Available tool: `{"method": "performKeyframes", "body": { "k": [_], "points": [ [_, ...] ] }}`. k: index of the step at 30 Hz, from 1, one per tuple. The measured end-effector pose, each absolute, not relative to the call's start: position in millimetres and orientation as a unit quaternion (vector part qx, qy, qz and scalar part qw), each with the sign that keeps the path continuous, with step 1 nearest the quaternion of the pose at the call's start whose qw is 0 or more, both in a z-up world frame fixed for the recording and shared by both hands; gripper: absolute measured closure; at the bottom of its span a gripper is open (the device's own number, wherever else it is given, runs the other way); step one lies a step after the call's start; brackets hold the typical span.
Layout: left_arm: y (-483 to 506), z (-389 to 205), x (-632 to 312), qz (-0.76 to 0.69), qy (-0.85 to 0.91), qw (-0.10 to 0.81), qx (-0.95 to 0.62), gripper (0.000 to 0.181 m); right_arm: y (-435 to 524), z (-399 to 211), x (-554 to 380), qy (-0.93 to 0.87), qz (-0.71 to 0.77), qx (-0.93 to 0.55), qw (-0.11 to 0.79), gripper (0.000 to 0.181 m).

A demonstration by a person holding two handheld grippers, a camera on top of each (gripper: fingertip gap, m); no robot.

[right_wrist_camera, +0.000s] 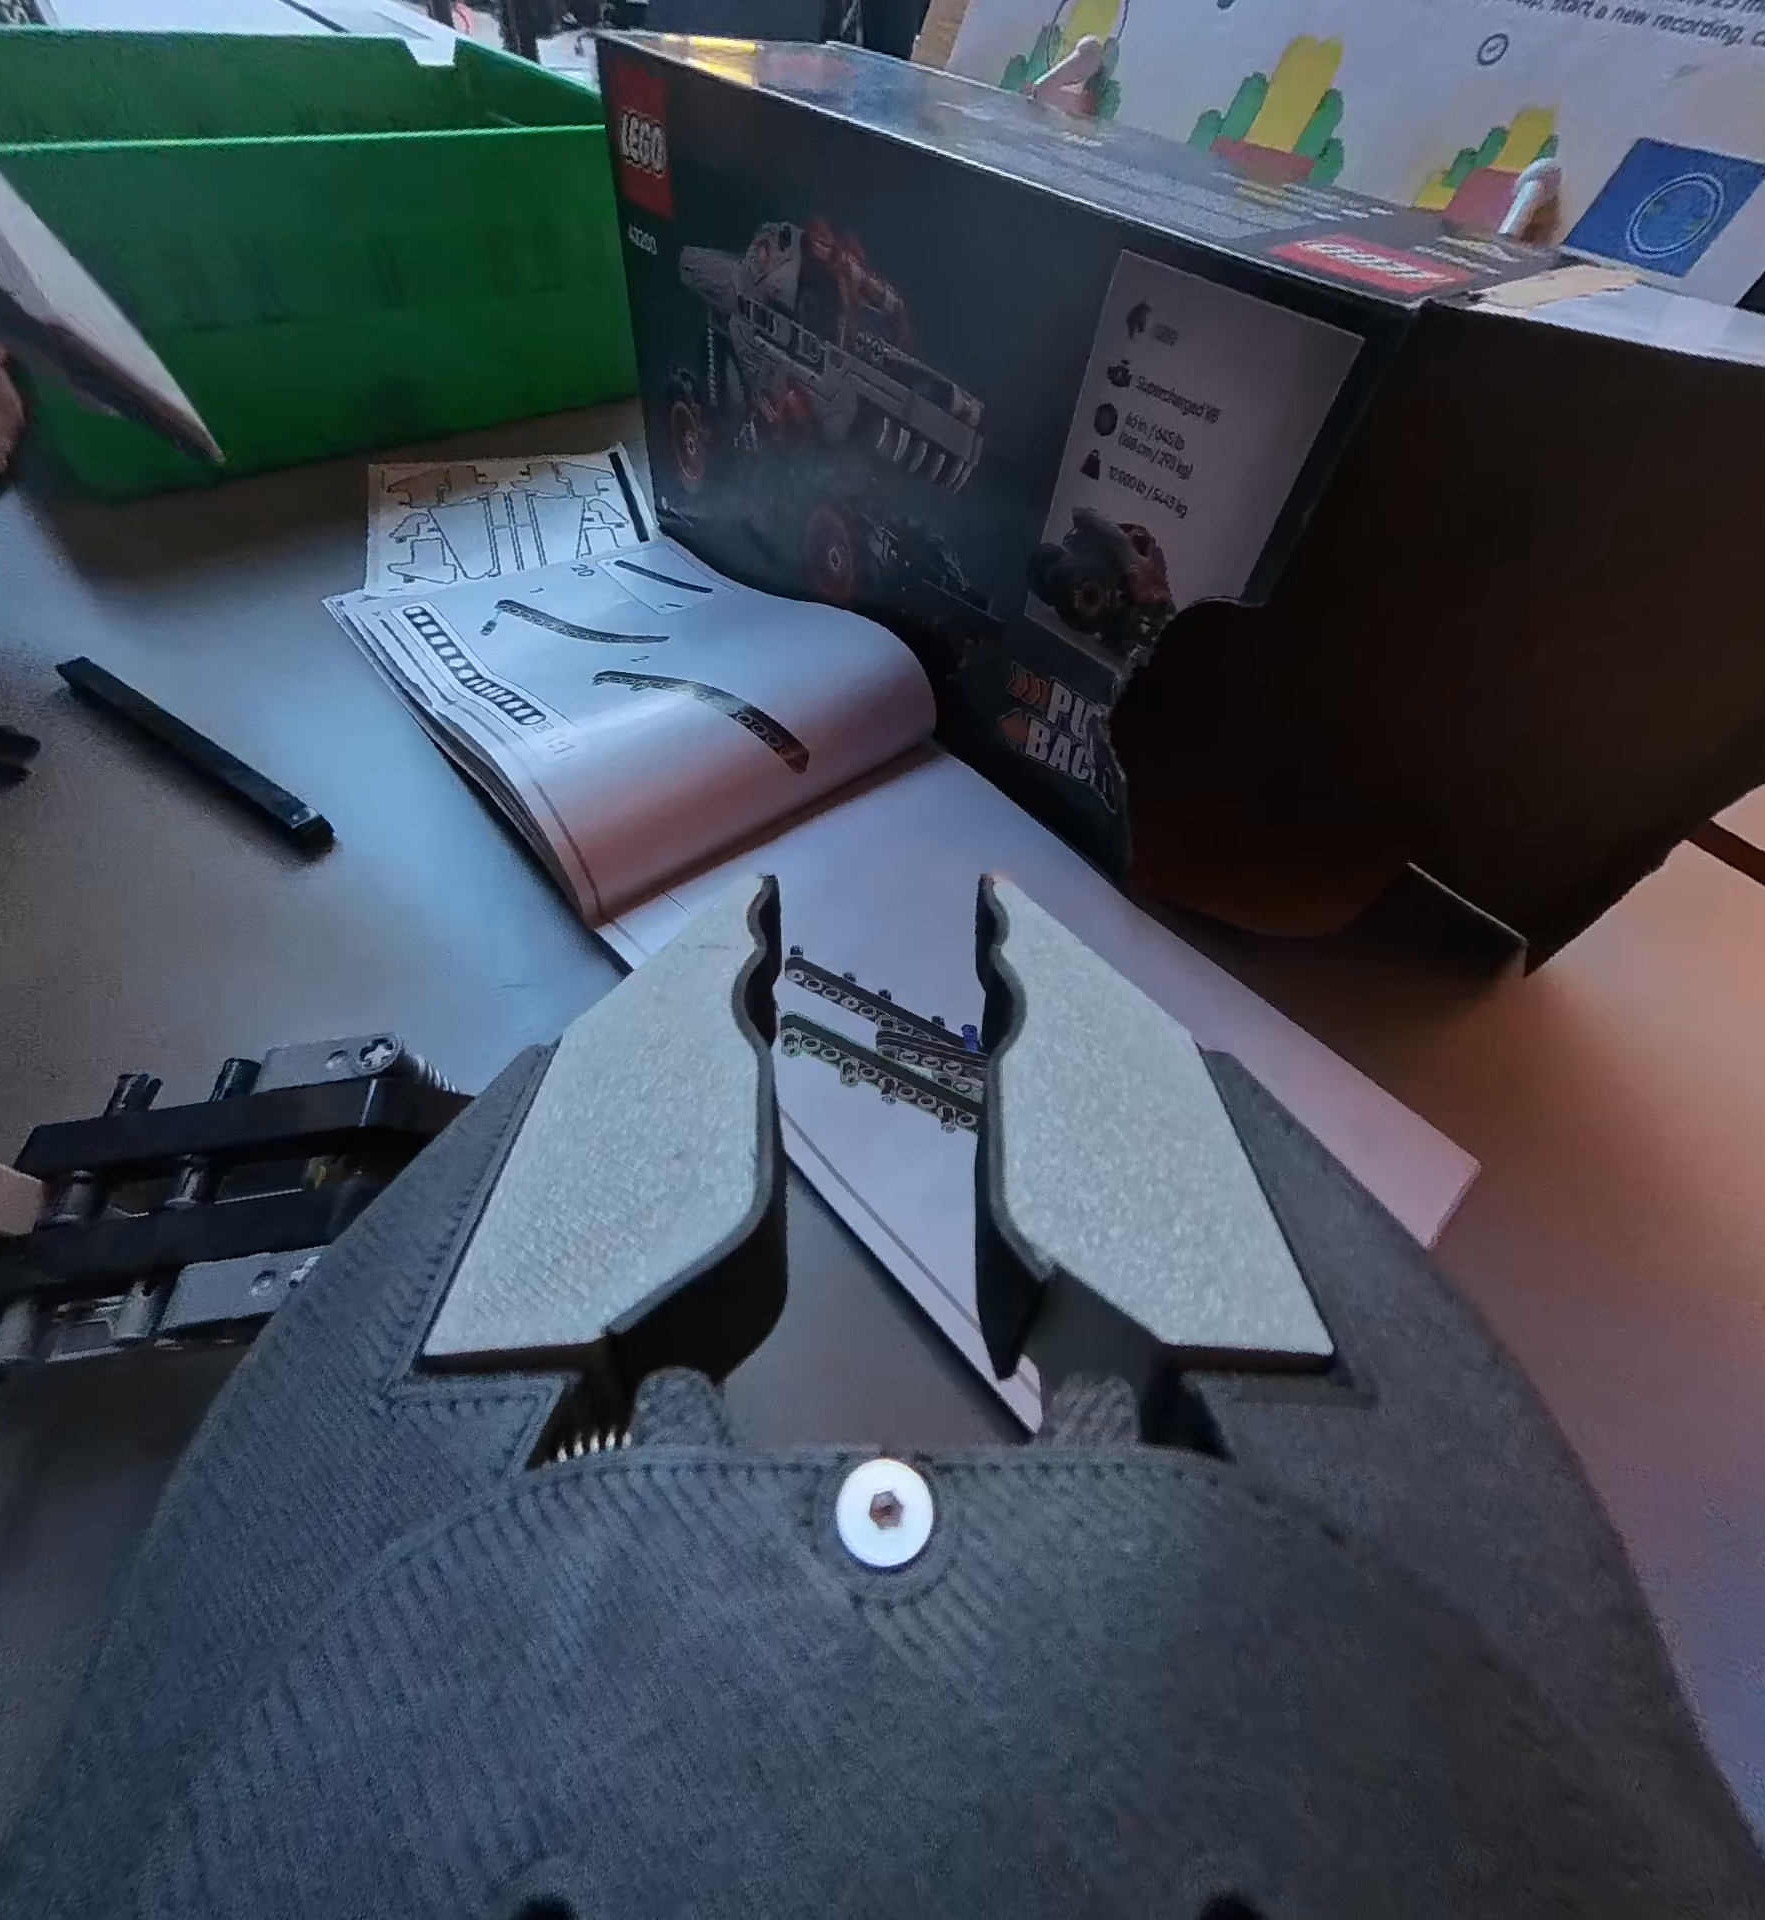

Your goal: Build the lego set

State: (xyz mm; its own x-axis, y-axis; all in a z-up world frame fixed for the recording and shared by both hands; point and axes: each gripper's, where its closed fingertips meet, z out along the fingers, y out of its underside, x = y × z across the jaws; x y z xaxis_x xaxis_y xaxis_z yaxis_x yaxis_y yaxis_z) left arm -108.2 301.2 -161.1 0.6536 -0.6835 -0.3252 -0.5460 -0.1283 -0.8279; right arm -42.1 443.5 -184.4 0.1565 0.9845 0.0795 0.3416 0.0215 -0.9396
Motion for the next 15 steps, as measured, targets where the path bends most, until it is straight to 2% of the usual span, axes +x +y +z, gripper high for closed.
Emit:
{"method": "performKeyframes", "body": {
  "k": [4,10,15],
  "points": [
    [298.7,-173.2,-121.6,-0.056,0.392,0.522,-0.755,0.136,446.0,-182.5,-41.4,-0.537,0.368,-0.610,0.452,0.146],
    [304.9,-172.3,-133.5,-0.077,0.356,0.520,-0.773,0.136,441.8,-186.2,-39.5,-0.548,0.371,-0.609,0.437,0.145],
    [312.2,-154.5,-150.9,-0.051,0.319,0.562,-0.761,0.139,436.4,-187.3,-40.7,-0.554,0.378,-0.606,0.427,0.147]
  ]
}}
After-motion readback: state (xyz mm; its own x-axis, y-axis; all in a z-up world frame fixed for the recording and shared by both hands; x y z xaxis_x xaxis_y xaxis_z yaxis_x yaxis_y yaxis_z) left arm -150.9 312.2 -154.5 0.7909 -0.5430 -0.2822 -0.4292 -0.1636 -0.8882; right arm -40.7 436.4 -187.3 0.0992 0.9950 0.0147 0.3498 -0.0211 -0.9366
